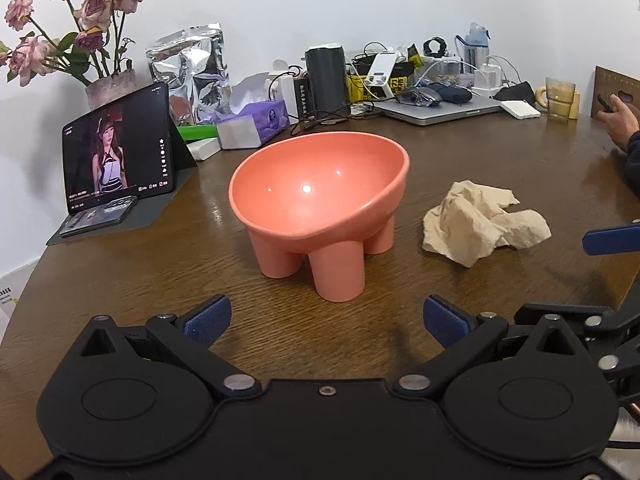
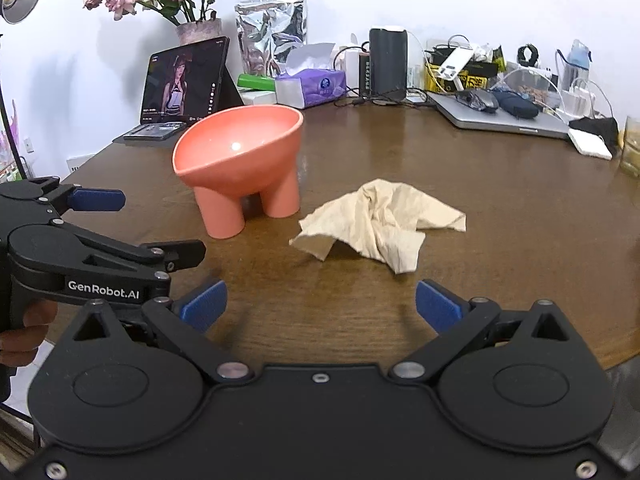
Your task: Clean bowl
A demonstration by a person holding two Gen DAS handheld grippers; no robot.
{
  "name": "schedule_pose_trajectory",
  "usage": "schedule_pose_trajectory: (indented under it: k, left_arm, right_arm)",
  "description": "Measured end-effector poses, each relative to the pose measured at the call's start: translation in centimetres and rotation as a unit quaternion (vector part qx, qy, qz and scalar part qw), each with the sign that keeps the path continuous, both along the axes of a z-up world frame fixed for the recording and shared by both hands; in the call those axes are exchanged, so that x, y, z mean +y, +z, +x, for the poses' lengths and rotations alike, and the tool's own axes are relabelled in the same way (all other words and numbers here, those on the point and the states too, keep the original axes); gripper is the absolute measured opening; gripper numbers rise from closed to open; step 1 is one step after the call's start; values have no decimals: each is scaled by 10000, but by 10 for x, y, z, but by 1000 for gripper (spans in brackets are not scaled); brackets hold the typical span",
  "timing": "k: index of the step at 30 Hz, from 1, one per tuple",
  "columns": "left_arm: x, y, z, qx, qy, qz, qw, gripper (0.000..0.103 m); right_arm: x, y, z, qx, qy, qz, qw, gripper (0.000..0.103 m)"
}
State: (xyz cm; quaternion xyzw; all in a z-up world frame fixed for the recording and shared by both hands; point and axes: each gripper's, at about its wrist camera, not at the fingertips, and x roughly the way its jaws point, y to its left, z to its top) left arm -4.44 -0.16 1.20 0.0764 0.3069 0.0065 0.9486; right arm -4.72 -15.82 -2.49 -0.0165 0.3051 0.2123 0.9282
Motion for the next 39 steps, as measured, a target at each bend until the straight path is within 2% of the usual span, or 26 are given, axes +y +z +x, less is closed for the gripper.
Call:
schedule_pose_trajectory:
  k: [6,39]
  left_arm:
    - [-3,1,-4,-12,-55,-72,10000,103]
    - [1,-9,0,105,-250,-114,9996,103]
  right_arm:
    - [-1,2,-6,-104,-176,-97,9997,101]
    - [3,-2,-4,-6,-343,-166,9993,101]
